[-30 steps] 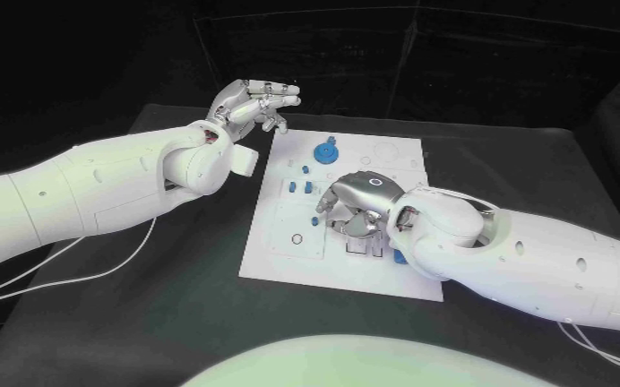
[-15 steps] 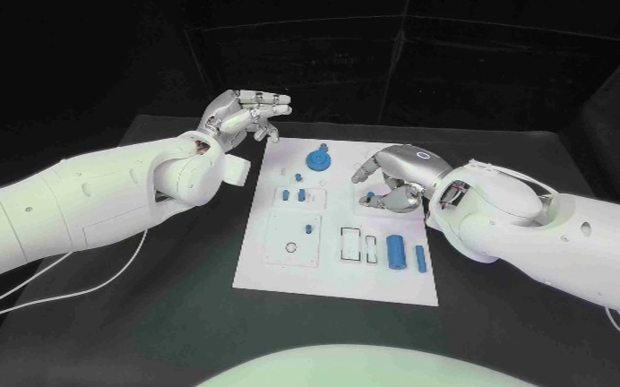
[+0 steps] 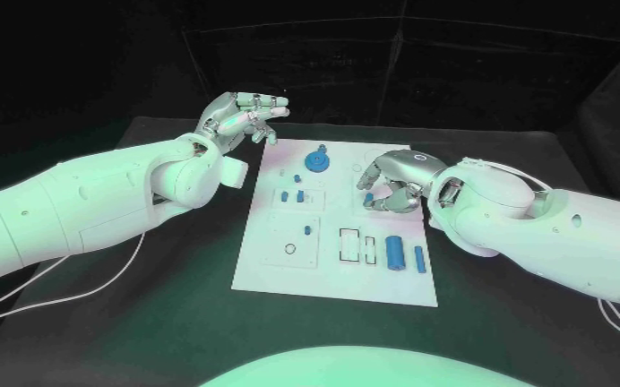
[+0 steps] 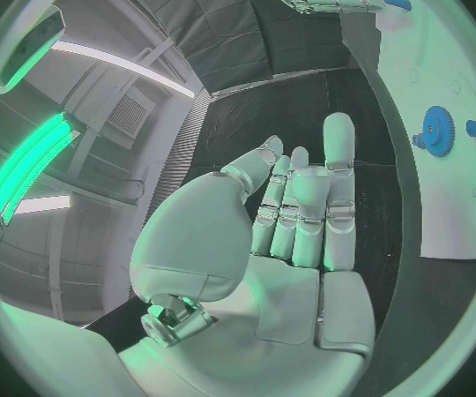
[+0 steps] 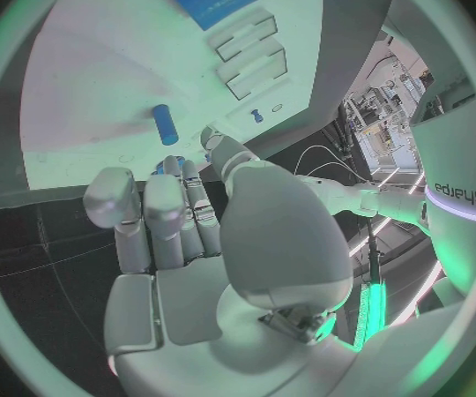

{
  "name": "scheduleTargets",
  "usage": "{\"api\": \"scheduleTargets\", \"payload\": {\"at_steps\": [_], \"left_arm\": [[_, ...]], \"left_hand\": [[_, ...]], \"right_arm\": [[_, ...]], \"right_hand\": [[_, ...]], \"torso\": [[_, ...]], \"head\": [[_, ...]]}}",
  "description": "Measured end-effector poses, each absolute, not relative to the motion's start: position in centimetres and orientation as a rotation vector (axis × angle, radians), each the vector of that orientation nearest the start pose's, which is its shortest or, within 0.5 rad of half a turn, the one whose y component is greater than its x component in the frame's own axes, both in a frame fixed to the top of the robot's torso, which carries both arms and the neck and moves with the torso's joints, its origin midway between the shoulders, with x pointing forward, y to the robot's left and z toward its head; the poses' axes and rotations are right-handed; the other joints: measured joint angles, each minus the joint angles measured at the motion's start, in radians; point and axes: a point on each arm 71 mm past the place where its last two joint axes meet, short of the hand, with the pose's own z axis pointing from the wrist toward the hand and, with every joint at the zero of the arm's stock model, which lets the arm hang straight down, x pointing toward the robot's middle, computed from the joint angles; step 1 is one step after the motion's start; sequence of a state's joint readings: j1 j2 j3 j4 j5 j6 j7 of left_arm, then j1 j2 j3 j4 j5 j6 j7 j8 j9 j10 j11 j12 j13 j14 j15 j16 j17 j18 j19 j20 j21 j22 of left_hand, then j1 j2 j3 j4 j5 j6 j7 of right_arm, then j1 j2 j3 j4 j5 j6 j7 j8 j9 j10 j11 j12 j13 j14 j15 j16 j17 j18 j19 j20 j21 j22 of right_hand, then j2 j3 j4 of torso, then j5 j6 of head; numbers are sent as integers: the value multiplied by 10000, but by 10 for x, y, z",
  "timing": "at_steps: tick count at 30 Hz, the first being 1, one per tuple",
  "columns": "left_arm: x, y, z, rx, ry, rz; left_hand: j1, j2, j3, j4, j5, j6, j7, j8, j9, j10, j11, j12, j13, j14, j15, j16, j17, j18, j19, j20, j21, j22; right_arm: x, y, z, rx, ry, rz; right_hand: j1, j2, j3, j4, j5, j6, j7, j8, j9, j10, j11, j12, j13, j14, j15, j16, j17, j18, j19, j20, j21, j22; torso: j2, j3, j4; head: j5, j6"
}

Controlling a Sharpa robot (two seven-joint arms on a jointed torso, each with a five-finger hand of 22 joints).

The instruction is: Assemble the parts on the task board

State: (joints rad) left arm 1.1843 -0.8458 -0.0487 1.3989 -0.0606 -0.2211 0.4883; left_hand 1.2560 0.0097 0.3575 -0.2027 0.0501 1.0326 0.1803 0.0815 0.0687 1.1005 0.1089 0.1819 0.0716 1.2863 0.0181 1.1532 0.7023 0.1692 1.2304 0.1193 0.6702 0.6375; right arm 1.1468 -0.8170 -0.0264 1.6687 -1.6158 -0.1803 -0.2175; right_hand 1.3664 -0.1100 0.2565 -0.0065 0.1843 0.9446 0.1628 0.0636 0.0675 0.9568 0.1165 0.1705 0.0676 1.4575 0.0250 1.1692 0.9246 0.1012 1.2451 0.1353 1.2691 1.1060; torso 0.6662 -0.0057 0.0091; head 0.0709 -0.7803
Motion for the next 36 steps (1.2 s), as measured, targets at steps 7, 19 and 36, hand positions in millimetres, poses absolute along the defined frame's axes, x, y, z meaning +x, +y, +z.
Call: {"api": "scheduleTargets", "payload": {"at_steps": [7,19,36], "left_arm": [[506,245,-189,-10177,13567,-15428],[506,245,-189,-10179,13578,-15434],[506,245,-189,-10187,13582,-15452]], "left_hand": [[0,0,0,0,0,0,0,0,0,0,0,0,0,0,0,0,-1,0,0,0,0,1],[0,0,0,0,0,0,0,0,0,0,0,0,-1,1,0,0,-24,0,0,0,0,2],[0,0,0,0,0,0,0,0,0,0,0,40,-2,1,1,0,-23,0,0,0,0,-9]], "right_arm": [[451,-146,-203,-3587,17981,6067],[456,-144,-209,-3763,18335,5728],[460,-141,-212,-3913,18450,5590]], "right_hand": [[236,236,0,0,0,152,5,53,10,82,-73,181,-1,0,0,-52,-69,-1,38,-38,0,44],[408,408,165,-77,-110,401,-2,63,25,337,-109,313,-21,1,0,-52,-62,-1,169,-91,13,191],[554,554,897,-60,-354,1149,-91,204,47,1638,-308,490,-23,78,-150,215,317,-2,687,-245,544,909]], "torso": [[0,-7,0],[4,0,0],[2,-1,-4]], "head": [[10,6],[52,-31],[36,-89]]}}
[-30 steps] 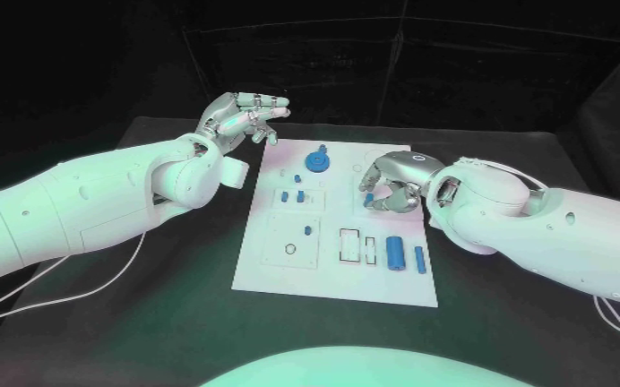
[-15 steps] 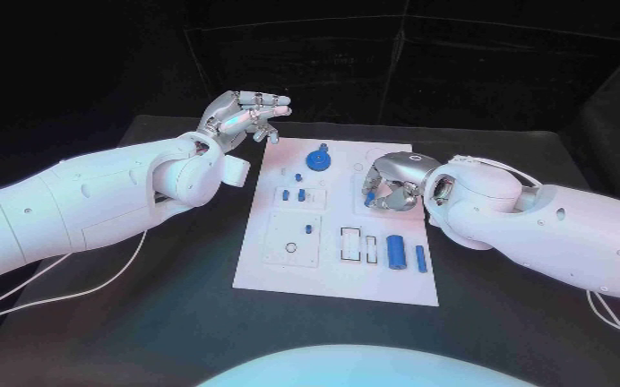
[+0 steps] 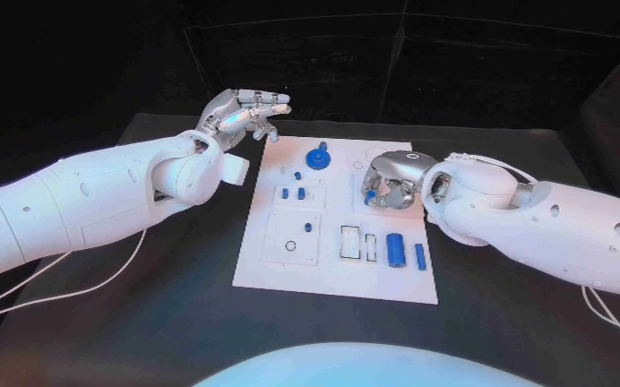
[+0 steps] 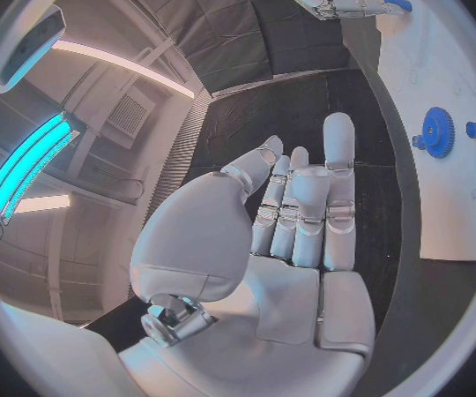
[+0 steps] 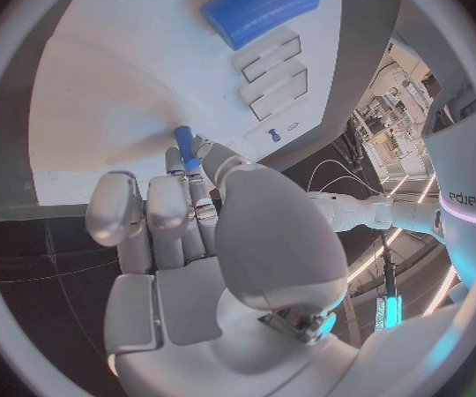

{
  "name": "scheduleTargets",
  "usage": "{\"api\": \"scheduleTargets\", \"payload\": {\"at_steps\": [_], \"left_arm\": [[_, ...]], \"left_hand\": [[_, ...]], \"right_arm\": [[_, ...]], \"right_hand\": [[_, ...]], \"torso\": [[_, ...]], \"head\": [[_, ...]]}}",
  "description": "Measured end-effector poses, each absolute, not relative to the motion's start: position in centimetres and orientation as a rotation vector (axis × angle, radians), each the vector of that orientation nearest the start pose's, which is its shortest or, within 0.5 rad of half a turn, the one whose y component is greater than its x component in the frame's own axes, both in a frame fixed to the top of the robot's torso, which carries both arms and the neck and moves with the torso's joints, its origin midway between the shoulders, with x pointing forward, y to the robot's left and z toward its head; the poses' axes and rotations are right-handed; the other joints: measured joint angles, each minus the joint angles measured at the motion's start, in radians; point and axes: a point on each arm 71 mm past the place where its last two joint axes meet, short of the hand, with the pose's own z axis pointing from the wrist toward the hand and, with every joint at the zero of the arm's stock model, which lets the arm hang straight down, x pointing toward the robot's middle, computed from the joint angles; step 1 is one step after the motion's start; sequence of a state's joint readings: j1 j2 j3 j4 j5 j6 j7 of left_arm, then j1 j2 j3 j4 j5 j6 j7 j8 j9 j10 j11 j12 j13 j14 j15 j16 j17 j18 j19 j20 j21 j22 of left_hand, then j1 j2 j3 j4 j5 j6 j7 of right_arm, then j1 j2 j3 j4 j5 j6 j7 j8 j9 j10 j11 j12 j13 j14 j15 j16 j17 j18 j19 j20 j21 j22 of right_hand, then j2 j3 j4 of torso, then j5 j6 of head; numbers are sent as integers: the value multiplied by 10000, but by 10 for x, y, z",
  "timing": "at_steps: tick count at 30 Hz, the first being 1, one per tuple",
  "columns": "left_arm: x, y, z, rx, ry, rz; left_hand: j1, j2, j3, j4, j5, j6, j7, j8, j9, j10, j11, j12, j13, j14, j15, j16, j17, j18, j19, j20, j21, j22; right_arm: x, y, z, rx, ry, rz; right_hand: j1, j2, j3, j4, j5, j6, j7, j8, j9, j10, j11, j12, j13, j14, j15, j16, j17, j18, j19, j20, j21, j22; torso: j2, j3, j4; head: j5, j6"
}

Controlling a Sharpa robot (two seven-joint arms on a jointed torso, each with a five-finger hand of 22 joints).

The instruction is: Assemble the parts on the task board

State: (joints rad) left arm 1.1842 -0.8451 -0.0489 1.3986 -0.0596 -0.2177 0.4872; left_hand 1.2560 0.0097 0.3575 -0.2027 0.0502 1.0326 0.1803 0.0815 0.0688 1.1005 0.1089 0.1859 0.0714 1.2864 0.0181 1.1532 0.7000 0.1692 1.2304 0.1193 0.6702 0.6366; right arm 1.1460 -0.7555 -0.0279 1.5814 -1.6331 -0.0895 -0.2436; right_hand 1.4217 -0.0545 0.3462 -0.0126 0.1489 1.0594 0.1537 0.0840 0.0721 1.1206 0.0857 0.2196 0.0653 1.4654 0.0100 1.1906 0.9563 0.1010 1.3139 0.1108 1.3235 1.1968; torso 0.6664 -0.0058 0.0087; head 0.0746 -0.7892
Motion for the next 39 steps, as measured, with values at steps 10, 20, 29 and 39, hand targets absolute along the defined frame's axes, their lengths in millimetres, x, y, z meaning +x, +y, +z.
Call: {"api": "scheduleTargets", "payload": {"at_steps": [10,20,29,39], "left_arm": [[505,245,-189,-10188,13585,-15456],[505,246,-189,-10198,13575,-15435],[506,245,-189,-10196,13578,-15442],[507,238,-190,-10164,13630,-15569]], "left_hand": [[0,0,0,0,0,0,0,0,0,0,0,0,0,0,0,0,0,0,0,0,0,1],[0,0,0,0,0,0,0,0,0,0,0,0,-1,0,0,0,1,0,0,0,0,2],[0,0,0,0,0,0,0,0,0,0,0,0,2,0,0,0,1,1,0,0,0,2],[0,0,0,0,0,0,0,0,0,0,0,0,7,0,0,0,2,0,0,0,0,3]], "right_arm": [[458,-140,-210,-3841,17977,5679],[438,-146,-195,-3675,17242,6242],[416,-110,-180,-3887,16656,7737],[400,-42,-192,-4496,16549,9645]], "right_hand": [[182,152,497,-241,-348,368,-76,129,32,485,-129,36,39,14,-86,152,137,-165,272,-96,359,508],[235,179,544,-267,-385,400,-46,128,46,497,-140,29,43,14,-85,157,141,-164,302,-127,367,539],[235,179,574,-301,-387,399,-45,125,23,497,-140,-29,42,14,-85,181,171,-164,336,-93,367,549],[234,178,682,-325,-428,395,-47,111,-3,496,-140,-130,39,14,-84,196,154,-162,335,-93,366,523]], "torso": [[-6,-2,-1],[-17,-6,-8],[-13,-2,-11],[1,-3,12]], "head": [[27,-21],[24,-8],[26,29],[184,-25]]}}
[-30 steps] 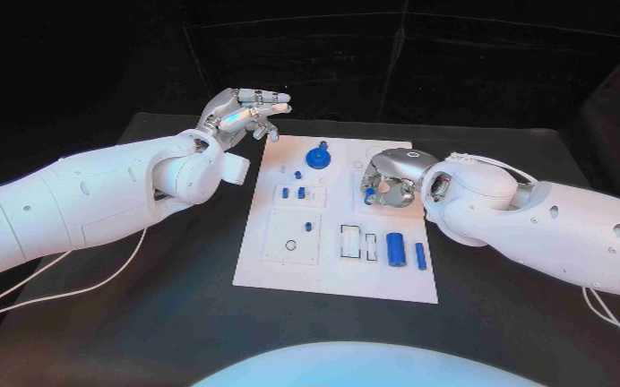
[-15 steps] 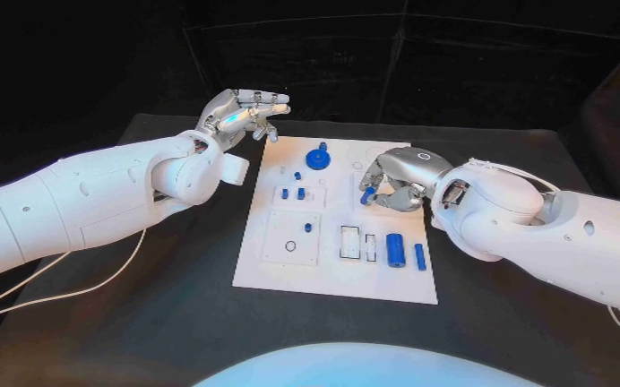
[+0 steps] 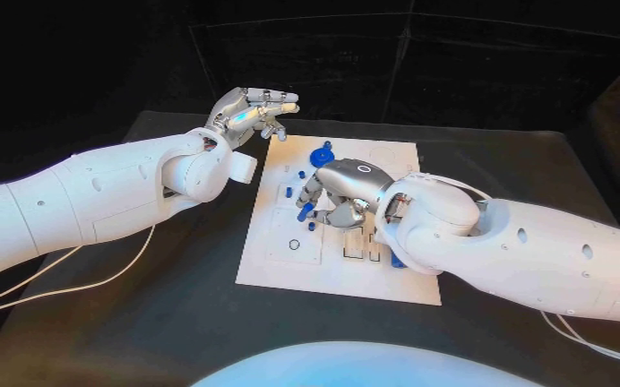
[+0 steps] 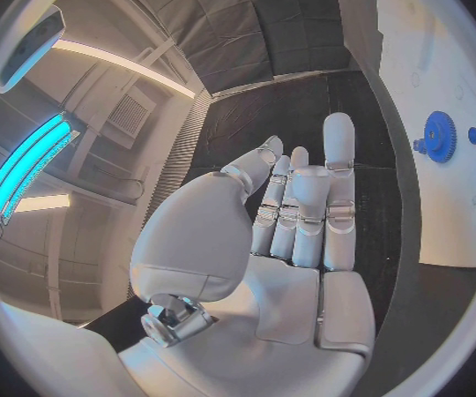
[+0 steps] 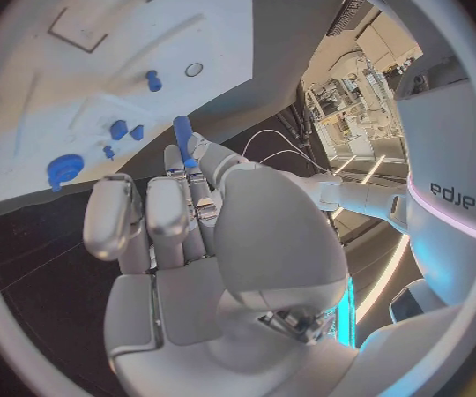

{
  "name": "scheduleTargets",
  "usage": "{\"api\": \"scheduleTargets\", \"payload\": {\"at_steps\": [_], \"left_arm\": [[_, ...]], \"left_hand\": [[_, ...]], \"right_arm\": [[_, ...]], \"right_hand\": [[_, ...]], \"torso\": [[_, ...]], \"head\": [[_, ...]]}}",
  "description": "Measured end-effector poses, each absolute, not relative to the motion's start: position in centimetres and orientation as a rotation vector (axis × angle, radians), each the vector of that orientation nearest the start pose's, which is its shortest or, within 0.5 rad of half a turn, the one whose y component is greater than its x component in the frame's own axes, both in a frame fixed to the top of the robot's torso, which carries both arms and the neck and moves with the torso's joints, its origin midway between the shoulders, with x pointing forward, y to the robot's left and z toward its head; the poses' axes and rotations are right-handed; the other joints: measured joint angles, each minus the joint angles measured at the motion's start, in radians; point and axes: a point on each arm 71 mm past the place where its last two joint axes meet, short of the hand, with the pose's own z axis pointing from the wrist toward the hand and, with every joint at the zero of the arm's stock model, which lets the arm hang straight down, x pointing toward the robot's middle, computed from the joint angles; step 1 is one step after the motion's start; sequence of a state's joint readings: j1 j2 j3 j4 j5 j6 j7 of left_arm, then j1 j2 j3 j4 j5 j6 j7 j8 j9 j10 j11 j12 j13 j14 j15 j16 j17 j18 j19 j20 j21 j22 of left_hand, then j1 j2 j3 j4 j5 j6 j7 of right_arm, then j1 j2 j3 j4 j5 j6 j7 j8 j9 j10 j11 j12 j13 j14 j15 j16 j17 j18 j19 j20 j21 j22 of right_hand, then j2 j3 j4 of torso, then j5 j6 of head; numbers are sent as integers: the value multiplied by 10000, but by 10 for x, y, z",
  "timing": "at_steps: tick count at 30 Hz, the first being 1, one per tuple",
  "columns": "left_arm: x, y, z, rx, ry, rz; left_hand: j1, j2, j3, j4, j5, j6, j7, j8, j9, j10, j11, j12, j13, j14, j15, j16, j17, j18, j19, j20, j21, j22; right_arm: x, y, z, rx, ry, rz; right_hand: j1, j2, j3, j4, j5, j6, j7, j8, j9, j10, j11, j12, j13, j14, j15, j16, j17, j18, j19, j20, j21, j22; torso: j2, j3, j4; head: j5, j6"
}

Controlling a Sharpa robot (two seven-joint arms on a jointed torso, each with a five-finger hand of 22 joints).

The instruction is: Assemble the parts on the task board

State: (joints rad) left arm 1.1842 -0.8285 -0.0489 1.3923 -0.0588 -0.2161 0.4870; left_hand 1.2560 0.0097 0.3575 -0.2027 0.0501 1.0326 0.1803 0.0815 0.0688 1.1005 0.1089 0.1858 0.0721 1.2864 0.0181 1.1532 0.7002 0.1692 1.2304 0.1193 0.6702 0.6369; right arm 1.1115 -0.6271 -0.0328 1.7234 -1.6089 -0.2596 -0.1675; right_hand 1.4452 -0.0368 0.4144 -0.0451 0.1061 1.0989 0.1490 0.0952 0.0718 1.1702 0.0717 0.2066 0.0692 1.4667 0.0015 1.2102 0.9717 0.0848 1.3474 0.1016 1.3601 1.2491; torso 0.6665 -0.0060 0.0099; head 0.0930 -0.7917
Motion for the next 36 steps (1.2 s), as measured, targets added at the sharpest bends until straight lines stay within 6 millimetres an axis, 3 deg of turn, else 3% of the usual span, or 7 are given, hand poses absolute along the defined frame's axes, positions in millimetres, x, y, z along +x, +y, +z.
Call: {"api": "scheduleTargets", "payload": {"at_steps": [9,24,36], "left_arm": [[508,237,-190,-10158,13639,-15588],[508,236,-190,-10154,13645,-15604],[509,235,-190,-10152,13647,-15608]], "left_hand": [[0,0,0,0,0,0,0,0,0,0,0,0,-1,0,0,0,0,0,0,0,0,1],[0,0,0,0,0,0,0,0,0,0,0,0,-2,0,0,0,0,0,0,0,0,1],[0,0,0,0,0,0,0,41,0,0,0,0,-3,-35,36,0,-34,-1,0,0,-42,-19]], "right_arm": [[393,-19,-216,-4972,16935,10188],[396,-15,-230,-5544,17305,9864],[398,-17,-232,-5811,17401,9468]], "right_hand": [[-57,-57,33,23,48,-11,-9,-26,-11,0,1,-17,-1,0,0,0,-60,0,0,0,0,-43],[-57,-57,32,24,48,-16,-11,-38,-14,-1,2,-67,-4,0,1,0,-69,1,0,0,-1,-42],[-58,-58,29,24,46,0,6,-92,-14,-2,2,-73,-13,0,1,0,-74,1,-1,0,-1,-42]], "torso": [[2,-5,-8],[0,5,-12],[-2,1,-14]], "head": [[105,-58],[149,-132],[94,-166]]}}
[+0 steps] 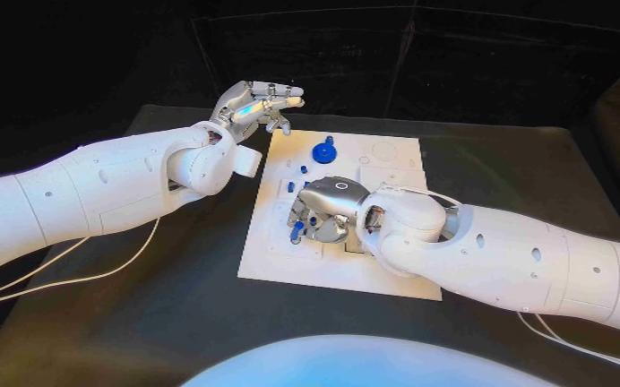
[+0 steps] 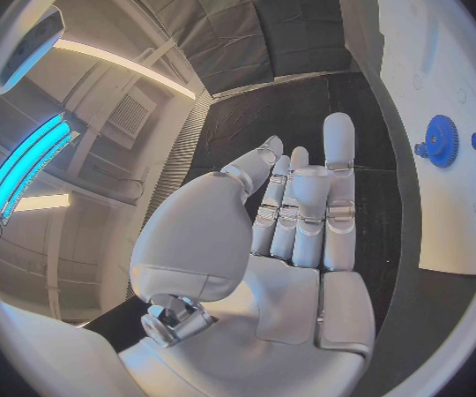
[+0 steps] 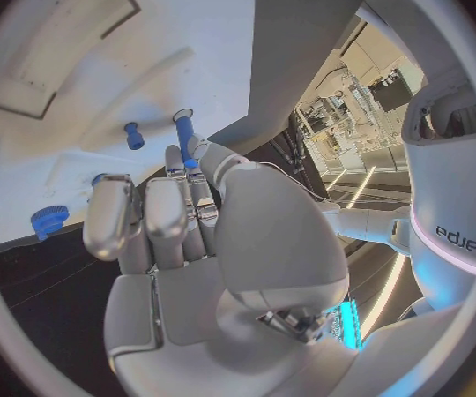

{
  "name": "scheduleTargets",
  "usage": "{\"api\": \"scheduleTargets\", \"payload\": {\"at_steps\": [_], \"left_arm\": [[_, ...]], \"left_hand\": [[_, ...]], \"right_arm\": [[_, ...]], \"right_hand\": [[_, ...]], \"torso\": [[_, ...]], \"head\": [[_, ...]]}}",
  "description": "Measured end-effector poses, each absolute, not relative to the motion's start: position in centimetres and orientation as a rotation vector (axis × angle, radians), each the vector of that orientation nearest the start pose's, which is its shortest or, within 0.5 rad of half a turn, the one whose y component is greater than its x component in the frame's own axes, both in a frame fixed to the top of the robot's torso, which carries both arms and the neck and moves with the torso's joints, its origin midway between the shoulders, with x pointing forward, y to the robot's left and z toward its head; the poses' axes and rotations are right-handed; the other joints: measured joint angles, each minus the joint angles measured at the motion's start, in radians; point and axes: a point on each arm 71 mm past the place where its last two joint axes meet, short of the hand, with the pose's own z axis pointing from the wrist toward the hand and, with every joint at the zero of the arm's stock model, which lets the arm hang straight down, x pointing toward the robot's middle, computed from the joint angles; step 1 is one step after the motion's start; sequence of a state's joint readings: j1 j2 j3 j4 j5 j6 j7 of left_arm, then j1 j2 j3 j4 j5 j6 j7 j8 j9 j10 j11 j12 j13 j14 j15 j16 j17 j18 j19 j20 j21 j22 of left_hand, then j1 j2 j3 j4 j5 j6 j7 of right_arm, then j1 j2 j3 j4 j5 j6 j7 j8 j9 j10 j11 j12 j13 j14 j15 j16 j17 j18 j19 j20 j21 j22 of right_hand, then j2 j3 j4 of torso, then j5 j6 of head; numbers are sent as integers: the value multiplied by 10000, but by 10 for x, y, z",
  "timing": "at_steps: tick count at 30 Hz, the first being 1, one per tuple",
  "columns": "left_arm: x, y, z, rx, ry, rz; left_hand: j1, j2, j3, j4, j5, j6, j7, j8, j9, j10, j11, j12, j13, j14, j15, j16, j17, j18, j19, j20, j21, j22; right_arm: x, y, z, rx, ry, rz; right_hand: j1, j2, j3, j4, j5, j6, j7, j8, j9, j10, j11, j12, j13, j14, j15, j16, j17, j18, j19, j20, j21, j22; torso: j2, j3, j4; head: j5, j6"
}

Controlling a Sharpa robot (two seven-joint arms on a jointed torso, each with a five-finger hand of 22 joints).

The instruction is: Assemble the parts on the task board

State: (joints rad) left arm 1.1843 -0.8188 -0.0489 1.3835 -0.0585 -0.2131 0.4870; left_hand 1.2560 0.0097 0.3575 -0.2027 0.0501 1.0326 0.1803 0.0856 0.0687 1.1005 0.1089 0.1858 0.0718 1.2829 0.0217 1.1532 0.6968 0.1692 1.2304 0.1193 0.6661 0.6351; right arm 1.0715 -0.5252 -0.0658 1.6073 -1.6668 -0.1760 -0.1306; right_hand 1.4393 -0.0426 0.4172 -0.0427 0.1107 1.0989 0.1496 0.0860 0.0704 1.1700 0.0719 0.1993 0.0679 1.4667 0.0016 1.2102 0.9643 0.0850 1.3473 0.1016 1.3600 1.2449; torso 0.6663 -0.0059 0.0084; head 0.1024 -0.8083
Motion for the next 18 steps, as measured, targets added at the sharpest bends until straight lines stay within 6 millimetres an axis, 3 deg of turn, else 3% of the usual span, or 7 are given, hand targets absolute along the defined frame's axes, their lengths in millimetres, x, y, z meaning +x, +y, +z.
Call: {"api": "scheduleTargets", "payload": {"at_steps": [18], "left_arm": [[509,236,-191,-10158,13642,-15592]], "left_hand": [[0,0,0,0,0,0,0,0,0,0,0,0,-1,0,0,0,1,0,0,0,1,1]], "right_arm": [[396,-17,-235,-6163,17611,9206]], "right_hand": [[-26,-26,28,33,-5,-2,0,20,7,35,36,0,1,0,0,0,1,0,0,0,-1,1]], "torso": [[-3,-1,0]], "head": [[12,-82]]}}
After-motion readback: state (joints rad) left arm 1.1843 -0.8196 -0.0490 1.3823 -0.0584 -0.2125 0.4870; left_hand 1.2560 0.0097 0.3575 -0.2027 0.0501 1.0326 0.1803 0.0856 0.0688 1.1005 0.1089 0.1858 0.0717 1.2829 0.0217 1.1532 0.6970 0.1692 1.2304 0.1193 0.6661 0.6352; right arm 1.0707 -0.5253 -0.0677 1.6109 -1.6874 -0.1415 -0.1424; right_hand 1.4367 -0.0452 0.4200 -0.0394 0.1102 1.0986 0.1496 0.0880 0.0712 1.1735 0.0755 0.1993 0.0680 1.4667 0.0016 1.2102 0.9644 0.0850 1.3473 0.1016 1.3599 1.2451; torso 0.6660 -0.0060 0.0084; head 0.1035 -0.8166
